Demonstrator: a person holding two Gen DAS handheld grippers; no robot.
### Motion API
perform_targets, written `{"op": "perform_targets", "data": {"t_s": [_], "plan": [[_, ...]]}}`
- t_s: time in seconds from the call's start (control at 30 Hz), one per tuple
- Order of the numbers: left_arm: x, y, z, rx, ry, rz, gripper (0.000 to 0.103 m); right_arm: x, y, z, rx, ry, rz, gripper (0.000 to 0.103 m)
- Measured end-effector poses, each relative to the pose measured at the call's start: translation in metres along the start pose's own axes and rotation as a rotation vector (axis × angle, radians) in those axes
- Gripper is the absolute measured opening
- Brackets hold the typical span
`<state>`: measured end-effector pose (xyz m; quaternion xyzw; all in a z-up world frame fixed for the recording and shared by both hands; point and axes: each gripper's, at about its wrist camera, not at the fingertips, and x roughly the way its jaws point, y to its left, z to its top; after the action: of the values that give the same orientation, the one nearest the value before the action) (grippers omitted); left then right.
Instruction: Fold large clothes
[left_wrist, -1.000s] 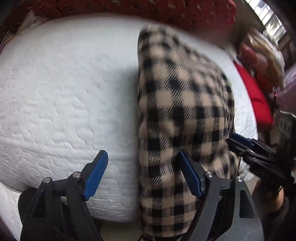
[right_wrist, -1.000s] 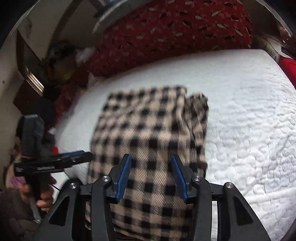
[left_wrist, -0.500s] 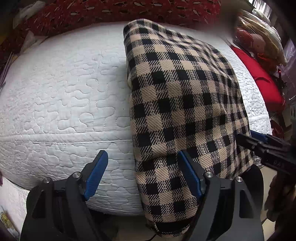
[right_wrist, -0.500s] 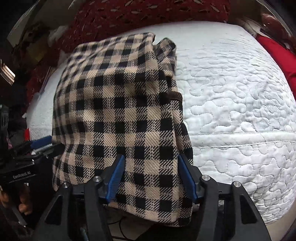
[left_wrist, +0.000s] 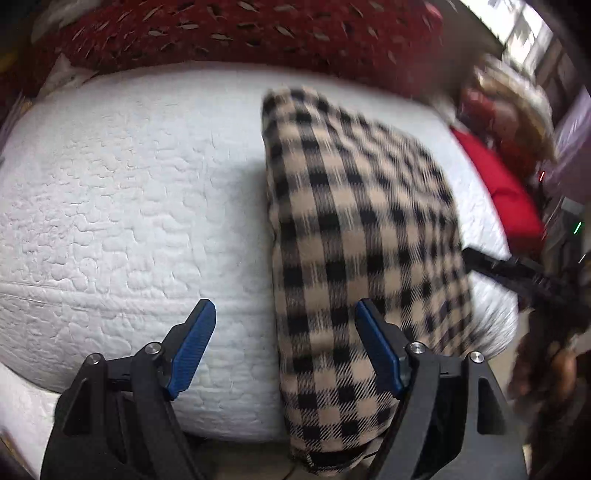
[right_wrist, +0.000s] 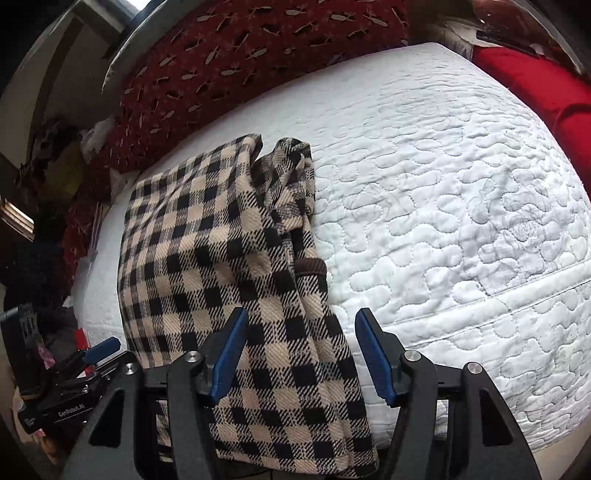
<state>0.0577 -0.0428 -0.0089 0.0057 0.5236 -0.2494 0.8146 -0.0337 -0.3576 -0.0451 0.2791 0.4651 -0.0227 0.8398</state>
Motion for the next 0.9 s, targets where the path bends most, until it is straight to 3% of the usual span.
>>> {"op": "perform_targets", "data": {"t_s": [0.17, 0.3, 0.37, 0.47, 0.5, 0.53, 0.57, 0.63, 0.8, 0.9], "plan": [[0.026, 0.040, 0.024, -0.178, 0.101, -0.214, 0.078, 0.015, -0.003, 0.018, 0.045, -0.011, 0.136, 0.073], [0.053, 0.038, 0.027, -0.234, 0.178, -0.342, 0.078, 0.050, -0.003, 0.036, 0.021, 0.043, 0.165, 0.074], [0.071, 0.031, 0.027, -0.265, 0.234, -0.429, 0.078, 0.065, 0.002, 0.040, 0.002, 0.077, 0.204, 0.083], [0.075, 0.021, 0.023, -0.292, 0.231, -0.442, 0.075, 0.076, 0.015, 0.047, -0.044, 0.109, 0.280, 0.086], [0.074, 0.020, 0.024, -0.289, 0.225, -0.437, 0.069, 0.079, 0.019, 0.048, -0.062, 0.119, 0.273, 0.083], [0.071, 0.021, 0.024, -0.284, 0.219, -0.427, 0.057, 0.081, 0.027, 0.048, -0.102, 0.120, 0.253, 0.071], [0.069, 0.022, 0.024, -0.286, 0.217, -0.421, 0.049, 0.081, 0.032, 0.048, -0.136, 0.114, 0.254, 0.045], [0.065, 0.026, 0.023, -0.298, 0.210, -0.428, 0.042, 0.078, 0.040, 0.045, -0.175, 0.104, 0.266, 0.025], [0.046, 0.016, 0.030, -0.263, 0.152, -0.402, 0.038, 0.065, 0.063, 0.041, -0.245, 0.052, 0.213, 0.020], [0.020, 0.018, 0.043, -0.217, 0.072, -0.387, 0.038, 0.053, 0.072, 0.041, -0.229, 0.015, 0.232, 0.019]]}}
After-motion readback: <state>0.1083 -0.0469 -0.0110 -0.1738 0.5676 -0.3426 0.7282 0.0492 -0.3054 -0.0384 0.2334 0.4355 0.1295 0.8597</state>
